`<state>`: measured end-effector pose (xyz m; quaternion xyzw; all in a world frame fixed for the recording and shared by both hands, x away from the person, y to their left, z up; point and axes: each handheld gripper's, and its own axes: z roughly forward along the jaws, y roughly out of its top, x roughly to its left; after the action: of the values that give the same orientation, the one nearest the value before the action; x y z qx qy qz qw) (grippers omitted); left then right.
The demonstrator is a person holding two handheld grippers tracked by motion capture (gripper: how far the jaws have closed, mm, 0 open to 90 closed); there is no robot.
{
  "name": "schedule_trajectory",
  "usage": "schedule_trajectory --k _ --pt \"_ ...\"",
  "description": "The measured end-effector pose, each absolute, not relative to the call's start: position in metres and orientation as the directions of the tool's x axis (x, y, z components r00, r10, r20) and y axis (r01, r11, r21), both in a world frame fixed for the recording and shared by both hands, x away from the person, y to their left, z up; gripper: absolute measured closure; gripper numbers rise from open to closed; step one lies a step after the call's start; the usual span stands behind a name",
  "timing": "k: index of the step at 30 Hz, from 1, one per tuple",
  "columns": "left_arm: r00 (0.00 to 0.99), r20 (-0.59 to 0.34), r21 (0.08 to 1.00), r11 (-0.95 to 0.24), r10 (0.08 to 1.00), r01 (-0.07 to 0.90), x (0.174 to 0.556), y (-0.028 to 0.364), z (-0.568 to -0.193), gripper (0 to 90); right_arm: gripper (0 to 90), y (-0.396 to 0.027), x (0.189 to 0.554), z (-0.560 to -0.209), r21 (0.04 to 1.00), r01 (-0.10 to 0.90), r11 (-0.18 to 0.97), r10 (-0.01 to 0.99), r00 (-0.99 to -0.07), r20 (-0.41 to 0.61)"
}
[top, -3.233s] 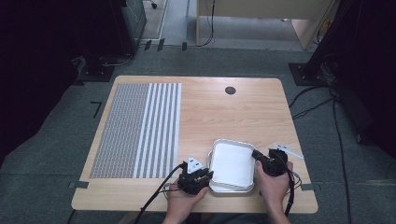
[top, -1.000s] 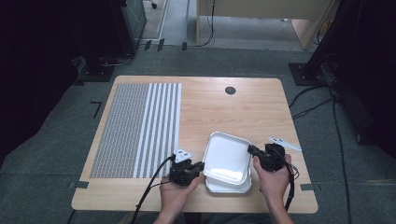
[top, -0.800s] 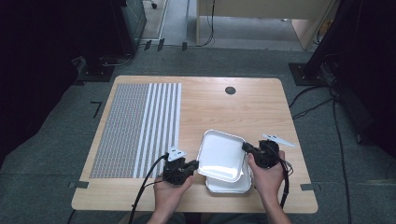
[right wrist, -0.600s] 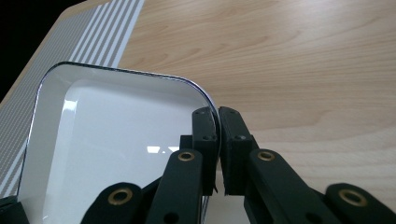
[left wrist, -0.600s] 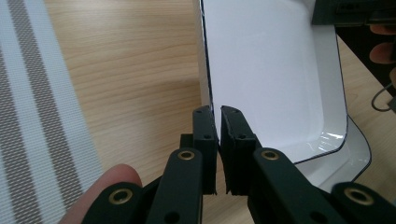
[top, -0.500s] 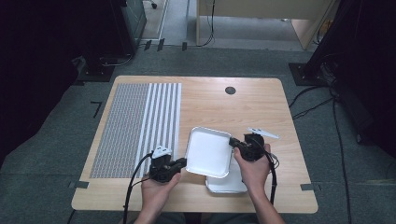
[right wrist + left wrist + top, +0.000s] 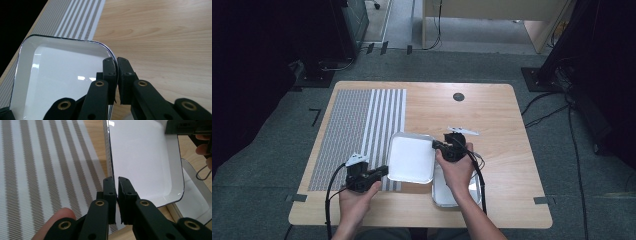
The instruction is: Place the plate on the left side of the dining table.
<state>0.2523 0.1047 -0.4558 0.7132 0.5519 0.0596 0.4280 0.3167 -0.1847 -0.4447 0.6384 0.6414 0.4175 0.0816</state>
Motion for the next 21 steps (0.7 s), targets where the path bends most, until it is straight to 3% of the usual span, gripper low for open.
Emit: schedule_trajectory --k 21 --pt "0.27 -0.417 0.651 0.078 0.868 0.755 0.275 0.186 -0.461 87.0 87.7 -0.097 0.362 -0.452 0.599 0.795 -0.1 0.871 -0.221 0.439"
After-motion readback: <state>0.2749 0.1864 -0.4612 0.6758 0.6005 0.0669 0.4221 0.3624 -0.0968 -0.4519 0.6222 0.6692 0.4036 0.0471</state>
